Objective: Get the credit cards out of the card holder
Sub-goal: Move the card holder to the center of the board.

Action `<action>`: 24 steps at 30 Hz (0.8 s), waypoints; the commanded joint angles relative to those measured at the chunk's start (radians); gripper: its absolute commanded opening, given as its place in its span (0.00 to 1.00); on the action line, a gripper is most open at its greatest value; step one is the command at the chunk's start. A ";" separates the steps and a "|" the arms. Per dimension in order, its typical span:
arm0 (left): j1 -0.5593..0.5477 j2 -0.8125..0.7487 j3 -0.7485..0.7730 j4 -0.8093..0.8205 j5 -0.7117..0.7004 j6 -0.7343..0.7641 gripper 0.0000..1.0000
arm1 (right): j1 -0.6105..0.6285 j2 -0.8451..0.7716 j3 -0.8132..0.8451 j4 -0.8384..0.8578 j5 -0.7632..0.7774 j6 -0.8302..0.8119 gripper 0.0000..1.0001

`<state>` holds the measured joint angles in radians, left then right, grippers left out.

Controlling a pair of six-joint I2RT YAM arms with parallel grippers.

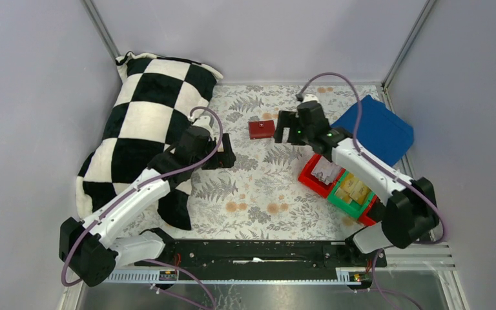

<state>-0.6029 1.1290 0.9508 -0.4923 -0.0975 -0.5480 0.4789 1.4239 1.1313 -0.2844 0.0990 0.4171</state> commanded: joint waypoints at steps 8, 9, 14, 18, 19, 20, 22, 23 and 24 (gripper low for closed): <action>-0.003 -0.067 -0.030 0.055 -0.090 -0.033 0.99 | 0.061 0.152 0.082 0.102 -0.058 0.042 1.00; -0.003 -0.063 -0.024 0.055 -0.078 -0.035 0.99 | 0.061 0.168 0.091 0.098 -0.052 0.043 1.00; -0.002 0.011 0.055 -0.024 0.032 0.016 0.99 | 0.061 0.288 0.177 0.057 -0.002 0.081 1.00; -0.001 0.023 0.035 0.011 0.088 0.022 0.99 | 0.061 0.424 0.308 -0.012 0.037 0.088 1.00; -0.001 0.026 0.030 0.016 0.092 0.020 0.99 | 0.061 0.447 0.331 -0.016 0.045 0.088 1.00; -0.001 0.033 0.029 0.015 0.093 0.021 0.99 | 0.061 0.471 0.353 -0.019 0.058 0.088 1.00; -0.001 0.042 0.039 -0.002 0.113 0.022 0.99 | 0.061 0.517 0.391 -0.022 0.074 0.086 0.98; -0.001 0.046 0.043 -0.007 0.115 0.022 0.99 | 0.061 0.540 0.412 -0.025 0.086 0.085 0.96; -0.001 0.044 0.046 -0.010 0.112 0.021 0.99 | 0.061 0.561 0.432 -0.026 0.086 0.078 0.91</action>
<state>-0.6056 1.1652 0.9623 -0.5224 -0.0269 -0.5449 0.5419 1.9255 1.4704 -0.2810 0.1215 0.4896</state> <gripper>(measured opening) 0.988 0.966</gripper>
